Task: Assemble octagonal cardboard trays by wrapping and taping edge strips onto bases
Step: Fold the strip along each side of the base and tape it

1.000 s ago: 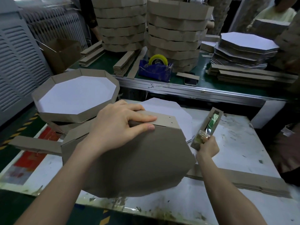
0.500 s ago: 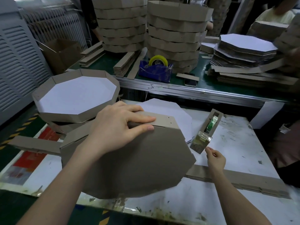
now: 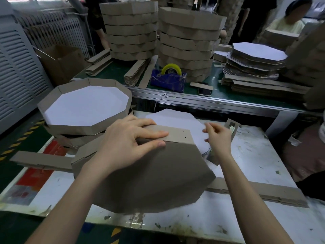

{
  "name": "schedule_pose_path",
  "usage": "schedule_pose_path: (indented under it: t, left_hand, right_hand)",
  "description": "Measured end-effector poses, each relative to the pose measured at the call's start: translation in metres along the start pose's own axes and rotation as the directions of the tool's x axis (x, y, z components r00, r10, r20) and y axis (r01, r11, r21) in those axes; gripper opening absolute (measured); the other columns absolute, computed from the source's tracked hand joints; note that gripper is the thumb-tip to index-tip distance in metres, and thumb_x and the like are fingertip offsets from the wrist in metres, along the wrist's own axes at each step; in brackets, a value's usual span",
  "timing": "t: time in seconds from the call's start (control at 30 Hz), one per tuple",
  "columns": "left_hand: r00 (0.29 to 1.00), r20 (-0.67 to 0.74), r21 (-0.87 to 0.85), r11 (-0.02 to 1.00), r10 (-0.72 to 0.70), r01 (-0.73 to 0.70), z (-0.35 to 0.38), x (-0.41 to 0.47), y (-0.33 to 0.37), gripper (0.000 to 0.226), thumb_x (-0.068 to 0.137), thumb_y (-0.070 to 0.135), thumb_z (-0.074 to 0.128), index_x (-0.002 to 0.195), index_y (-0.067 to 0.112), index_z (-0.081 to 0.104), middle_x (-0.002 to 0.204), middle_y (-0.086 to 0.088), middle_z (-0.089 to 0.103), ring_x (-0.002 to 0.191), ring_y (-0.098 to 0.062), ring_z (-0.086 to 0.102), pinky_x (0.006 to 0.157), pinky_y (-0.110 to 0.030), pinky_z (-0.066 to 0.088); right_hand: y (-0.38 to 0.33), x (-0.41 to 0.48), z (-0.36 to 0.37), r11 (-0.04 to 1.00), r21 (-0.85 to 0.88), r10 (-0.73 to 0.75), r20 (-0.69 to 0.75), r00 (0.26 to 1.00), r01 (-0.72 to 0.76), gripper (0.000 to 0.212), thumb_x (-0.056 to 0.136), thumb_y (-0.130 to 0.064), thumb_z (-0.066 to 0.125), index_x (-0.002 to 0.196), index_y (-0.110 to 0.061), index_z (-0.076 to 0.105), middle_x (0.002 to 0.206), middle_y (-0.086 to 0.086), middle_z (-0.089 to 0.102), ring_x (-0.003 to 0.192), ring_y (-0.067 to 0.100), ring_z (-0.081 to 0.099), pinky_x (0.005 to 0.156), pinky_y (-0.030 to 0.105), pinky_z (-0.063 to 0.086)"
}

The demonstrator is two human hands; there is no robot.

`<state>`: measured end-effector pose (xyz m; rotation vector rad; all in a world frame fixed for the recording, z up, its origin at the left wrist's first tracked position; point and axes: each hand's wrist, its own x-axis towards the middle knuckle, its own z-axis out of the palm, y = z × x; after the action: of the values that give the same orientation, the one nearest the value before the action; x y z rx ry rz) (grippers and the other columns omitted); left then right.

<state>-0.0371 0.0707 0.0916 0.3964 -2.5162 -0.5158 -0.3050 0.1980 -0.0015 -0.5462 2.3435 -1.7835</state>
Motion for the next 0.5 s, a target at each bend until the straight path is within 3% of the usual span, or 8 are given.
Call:
schedule_pose_path:
  t: [0.07, 0.13, 0.2, 0.3, 0.37, 0.5]
  left_hand:
    - [0.999, 0.027, -0.025, 0.999, 0.037, -0.036, -0.007, -0.008, -0.006, 0.034, 0.082, 0.067, 0.048, 0.110, 0.054, 0.061, 0.119, 0.016, 0.064, 0.103, -0.012, 0.057, 0.080, -0.043, 0.051]
    - [0.997, 0.045, -0.050, 0.997, 0.061, -0.059, -0.013, -0.014, -0.013, 0.035, 0.082, 0.065, 0.050, 0.111, 0.051, 0.064, 0.122, 0.015, 0.063, 0.106, -0.011, 0.056, 0.085, -0.042, 0.050]
    - [0.998, 0.041, -0.083, 0.996, 0.043, -0.040, -0.020, -0.024, -0.022, 0.037, 0.081, 0.064, 0.050, 0.111, 0.049, 0.065, 0.124, 0.015, 0.061, 0.108, -0.010, 0.054, 0.088, -0.042, 0.048]
    - [1.000, -0.007, -0.099, 0.995, 0.002, -0.003, -0.027, -0.039, -0.033, 0.039, 0.081, 0.063, 0.049, 0.113, 0.046, 0.066, 0.122, 0.020, 0.058, 0.106, -0.009, 0.053, 0.089, -0.040, 0.047]
    - [1.000, -0.004, -0.097, 0.995, -0.001, 0.001, -0.031, -0.046, -0.036, 0.039, 0.082, 0.063, 0.048, 0.113, 0.047, 0.066, 0.123, 0.021, 0.057, 0.107, -0.008, 0.052, 0.089, -0.034, 0.045]
    - [0.998, 0.058, -0.038, 0.999, 0.032, -0.030, -0.033, -0.051, -0.037, 0.046, 0.084, 0.066, 0.048, 0.125, 0.047, 0.059, 0.127, 0.024, 0.054, 0.112, -0.001, 0.044, 0.090, -0.023, 0.032]
  right_hand:
    - [-0.035, -0.009, 0.008, 1.000, -0.003, 0.015, 0.128, 0.992, -0.015, 0.051, 0.098, -0.019, 0.062, 0.146, -0.013, 0.046, 0.084, 0.007, 0.075, 0.065, -0.002, 0.066, 0.049, 0.014, 0.050]
    - [-0.067, -0.022, 0.014, 0.997, 0.027, 0.065, 0.244, 0.967, -0.074, 0.078, 0.095, -0.016, 0.067, 0.157, -0.016, 0.020, 0.071, 0.000, 0.075, 0.055, -0.002, 0.064, 0.048, 0.016, 0.050]
    - [-0.095, -0.038, 0.018, 0.995, 0.065, 0.049, 0.280, 0.959, -0.069, 0.062, 0.095, -0.014, 0.066, 0.149, -0.026, 0.037, 0.074, 0.001, 0.076, 0.046, 0.003, 0.058, 0.047, 0.018, 0.050]
    - [-0.129, -0.063, 0.022, 0.954, 0.247, 0.061, 0.396, 0.916, -0.170, 0.023, 0.097, -0.008, 0.057, 0.117, -0.015, 0.067, 0.098, 0.008, 0.077, 0.041, 0.008, 0.038, 0.046, 0.021, 0.046]
    - [-0.145, -0.080, 0.028, 0.916, 0.319, 0.062, 0.488, 0.871, -0.243, 0.021, 0.098, -0.006, 0.054, 0.108, -0.008, 0.072, 0.107, 0.007, 0.076, 0.040, 0.006, 0.033, 0.045, 0.018, 0.042]
    - [-0.165, -0.115, 0.038, 0.903, 0.326, 0.032, 0.598, 0.801, -0.280, 0.026, 0.100, -0.007, 0.049, 0.114, -0.001, 0.070, 0.116, 0.005, 0.074, 0.037, 0.004, 0.030, 0.043, 0.014, 0.038]
